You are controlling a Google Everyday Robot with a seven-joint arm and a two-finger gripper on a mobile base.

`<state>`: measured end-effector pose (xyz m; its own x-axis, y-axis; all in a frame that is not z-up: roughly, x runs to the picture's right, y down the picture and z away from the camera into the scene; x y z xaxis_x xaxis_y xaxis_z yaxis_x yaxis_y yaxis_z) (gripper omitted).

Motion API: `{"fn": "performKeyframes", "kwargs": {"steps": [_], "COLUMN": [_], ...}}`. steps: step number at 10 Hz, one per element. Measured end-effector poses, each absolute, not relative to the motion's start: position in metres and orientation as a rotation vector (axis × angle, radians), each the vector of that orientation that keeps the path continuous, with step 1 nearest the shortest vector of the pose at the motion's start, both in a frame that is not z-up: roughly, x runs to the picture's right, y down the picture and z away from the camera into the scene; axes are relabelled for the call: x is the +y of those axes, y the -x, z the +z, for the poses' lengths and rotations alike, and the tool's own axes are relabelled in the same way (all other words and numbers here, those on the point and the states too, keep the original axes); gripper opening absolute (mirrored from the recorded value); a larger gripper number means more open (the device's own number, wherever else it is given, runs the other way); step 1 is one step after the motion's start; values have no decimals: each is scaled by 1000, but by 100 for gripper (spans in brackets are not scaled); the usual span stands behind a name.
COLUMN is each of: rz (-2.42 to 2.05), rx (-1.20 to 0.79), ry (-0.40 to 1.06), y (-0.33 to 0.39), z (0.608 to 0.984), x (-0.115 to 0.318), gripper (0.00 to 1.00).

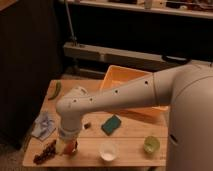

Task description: Place apple in metal cup

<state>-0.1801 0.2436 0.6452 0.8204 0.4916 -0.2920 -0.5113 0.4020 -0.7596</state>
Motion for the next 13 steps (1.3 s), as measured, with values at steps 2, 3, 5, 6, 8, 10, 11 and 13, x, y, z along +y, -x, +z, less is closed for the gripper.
{"fn": "performKeyframes", "kwargs": {"steps": [2,3,5,6,8,10,11,13], "rz": [631,632,619,614,605,602,599,601], "rx": [21,20,17,16,18,19,23,26], "ry": [967,970,980,984,994,997,998,998], "y": [184,184,188,189,190,193,193,194], "z": [650,652,654,655,655,655,656,657], "x": [242,241,242,242,242,241,240,239], "gripper": [0,0,0,4,22,43,54,74]}}
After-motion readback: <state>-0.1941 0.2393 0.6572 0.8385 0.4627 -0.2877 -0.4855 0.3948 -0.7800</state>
